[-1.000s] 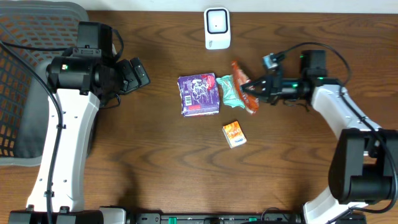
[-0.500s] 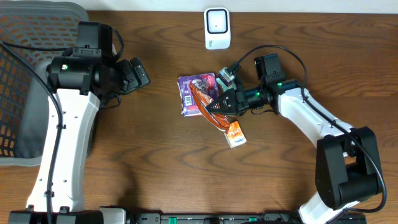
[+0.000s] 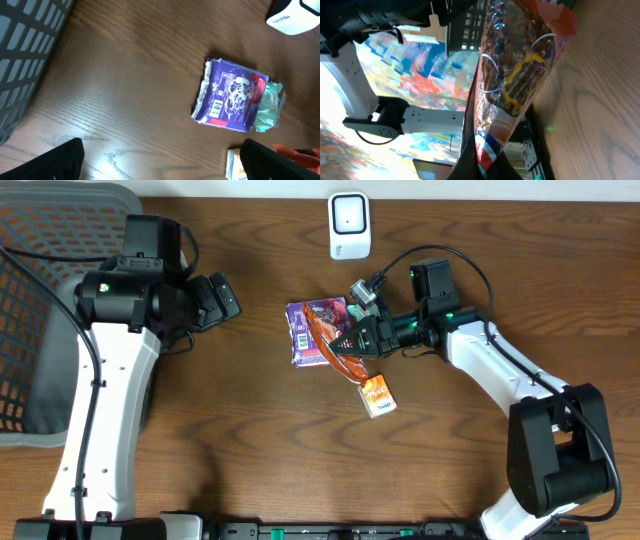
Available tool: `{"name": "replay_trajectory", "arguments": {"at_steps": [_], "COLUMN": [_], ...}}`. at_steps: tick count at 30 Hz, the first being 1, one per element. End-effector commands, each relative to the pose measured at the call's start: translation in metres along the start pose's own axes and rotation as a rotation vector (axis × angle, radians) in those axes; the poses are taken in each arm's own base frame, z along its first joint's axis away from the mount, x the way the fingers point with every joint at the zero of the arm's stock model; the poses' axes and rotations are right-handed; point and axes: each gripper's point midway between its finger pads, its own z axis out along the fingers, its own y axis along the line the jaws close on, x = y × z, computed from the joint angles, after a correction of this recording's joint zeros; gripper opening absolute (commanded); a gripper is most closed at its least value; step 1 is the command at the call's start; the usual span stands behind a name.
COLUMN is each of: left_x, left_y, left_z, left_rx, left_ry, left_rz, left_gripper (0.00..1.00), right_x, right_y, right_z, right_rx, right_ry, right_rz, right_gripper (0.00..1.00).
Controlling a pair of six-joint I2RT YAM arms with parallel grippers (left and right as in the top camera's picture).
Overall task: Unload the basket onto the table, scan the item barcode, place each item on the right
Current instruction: 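Lift the red candy bar up off the table with the right gripper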
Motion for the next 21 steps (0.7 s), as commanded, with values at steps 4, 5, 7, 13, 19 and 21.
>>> {"name": "replay_trajectory", "arguments": {"at_steps": [4, 5, 7, 13, 19, 21], "left_x": [-0.001, -0.001, -0.001, -0.001, -0.001, -0.001], "left_y": [0.002, 0.002, 0.002, 0.002, 0.002, 0.002], "left_z": [0.001, 0.001, 0.001, 0.001, 0.001, 0.001], "left_rx": [-0.009, -0.009, -0.009, -0.009, -0.009, -0.009], "left_ry": [0.001, 0.001, 0.001, 0.001, 0.001, 0.001], "left_rz": [-0.012, -0.012, -0.012, -0.012, -0.012, -0.012], "left_gripper": [0.99, 0.99, 0.99, 0.99, 0.99, 0.99], "right_x": [0.002, 0.003, 0.005, 0.015, 0.028, 0.032], "right_y": [0.017, 0.017, 0.018, 0.021, 0.024, 0.025], "right_z": [0.012, 0.014, 0.018, 0.035, 0.055, 0.059], "right_rx": [-0.039, -0.04, -0.043, -0.052, -0.059, -0.061], "right_ry": [0.046, 0.051, 0.063, 0.113, 0.172, 0.186], "right_rz": [-0.099, -0.094, -0.084, -0.027, 0.037, 0.051], "right_gripper": [0.04, 0.05, 0.05, 0.01, 0.01, 0.01]}}
